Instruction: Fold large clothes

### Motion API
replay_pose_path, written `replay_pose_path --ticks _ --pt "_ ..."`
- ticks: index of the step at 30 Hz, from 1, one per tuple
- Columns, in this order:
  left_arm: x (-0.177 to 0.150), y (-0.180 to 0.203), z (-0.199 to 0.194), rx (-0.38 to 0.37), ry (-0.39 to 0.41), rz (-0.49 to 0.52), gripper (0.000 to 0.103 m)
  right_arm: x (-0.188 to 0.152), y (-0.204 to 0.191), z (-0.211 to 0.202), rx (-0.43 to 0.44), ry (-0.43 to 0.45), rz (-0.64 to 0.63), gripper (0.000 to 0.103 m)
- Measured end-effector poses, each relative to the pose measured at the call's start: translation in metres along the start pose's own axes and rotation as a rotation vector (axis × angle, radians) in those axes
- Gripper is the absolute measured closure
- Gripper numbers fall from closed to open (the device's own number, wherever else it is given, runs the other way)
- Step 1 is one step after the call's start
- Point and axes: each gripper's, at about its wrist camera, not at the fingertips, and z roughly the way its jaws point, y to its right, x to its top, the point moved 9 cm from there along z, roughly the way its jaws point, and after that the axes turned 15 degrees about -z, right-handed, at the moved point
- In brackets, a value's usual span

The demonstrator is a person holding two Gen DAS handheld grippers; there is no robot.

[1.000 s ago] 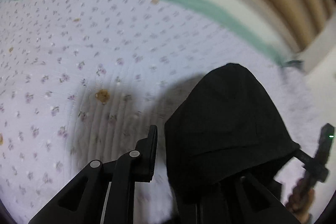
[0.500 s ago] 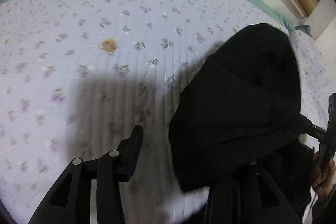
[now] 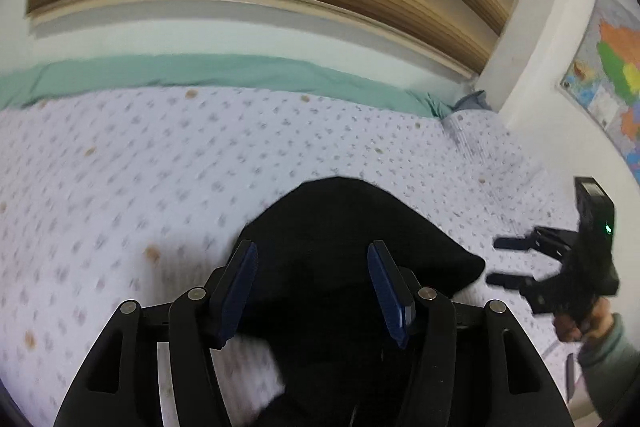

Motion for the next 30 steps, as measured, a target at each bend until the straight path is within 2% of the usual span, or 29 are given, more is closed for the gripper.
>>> replay_pose_path --ticks 2,4,5,6,7,8,10,11,13,14,15,17,20,22,23,24,25,27,29,30 --pt "0.010 0.003 0.026 0.001 -0.035 -0.023 0.044 -0.001 0.006 -0.001 0.026 0.006 0.041 0.035" --pt "0.009 0.002 0.059 0.012 -0.092 -0.032 0.044 0.015 0.022 -0.001 0.027 0.058 0.104 0.034" --pt "0.007 -0.003 0.076 0.045 -0.111 -0.024 0.044 0.029 0.030 0.005 0.039 0.089 0.155 0.034" --pt "-0.004 -0.014 0.101 0.085 -0.162 -0.036 0.044 0.042 0.027 0.015 0.063 0.106 0.192 0.034" --pt "-0.015 -0.021 0.118 0.094 -0.205 -0.063 0.044 0.053 0.028 0.032 0.104 0.110 0.229 0.034" --pt "-0.030 -0.033 0.139 0.102 -0.262 -0.113 0.045 0.061 0.026 0.058 0.137 0.083 0.262 0.034" --pt "-0.053 -0.055 0.163 0.112 -0.320 -0.196 0.045 0.063 0.016 0.110 0.142 -0.006 0.288 0.035" --pt "-0.061 -0.061 0.168 0.112 -0.307 -0.198 0.045 0.064 0.008 0.130 0.146 -0.044 0.297 0.037" --pt "-0.066 -0.062 0.169 0.117 -0.266 -0.161 0.045 0.042 0.000 0.186 0.116 -0.181 0.305 0.039" --pt "-0.068 -0.062 0.171 0.135 -0.266 -0.139 0.045 0.034 -0.004 0.200 0.106 -0.209 0.300 0.038" --pt "-0.069 -0.061 0.173 0.147 -0.265 -0.124 0.045 0.030 -0.006 0.206 0.086 -0.186 0.288 0.038" --pt "-0.069 -0.060 0.173 0.157 -0.265 -0.105 0.045 0.029 -0.010 0.200 0.054 -0.166 0.260 0.038" --pt "-0.063 -0.056 0.159 0.132 -0.273 -0.145 0.045 0.030 -0.013 0.178 0.069 -0.171 0.251 0.038" --pt "-0.058 -0.051 0.137 0.079 -0.270 -0.193 0.044 0.032 -0.011 0.148 0.104 -0.127 0.272 0.038" --pt "-0.051 -0.043 0.116 0.004 -0.246 -0.218 0.044 0.030 -0.010 0.133 0.106 -0.103 0.276 0.038" --pt "-0.047 -0.038 0.101 -0.033 -0.222 -0.226 0.044 0.028 -0.008 0.115 0.105 -0.075 0.277 0.038" --pt "-0.045 -0.036 0.092 -0.041 -0.209 -0.221 0.043 0.023 -0.008 0.097 0.102 -0.049 0.273 0.038" --pt "-0.042 -0.037 0.076 -0.018 -0.181 -0.190 0.042 0.010 -0.010 0.077 0.080 -0.040 0.255 0.038" --pt "-0.047 -0.044 0.082 0.020 -0.193 -0.190 0.042 -0.012 -0.011 0.072 0.052 -0.074 0.243 0.041" --pt "-0.054 -0.055 0.093 0.061 -0.225 -0.210 0.042 -0.021 -0.011 0.076 0.056 -0.092 0.248 0.045"
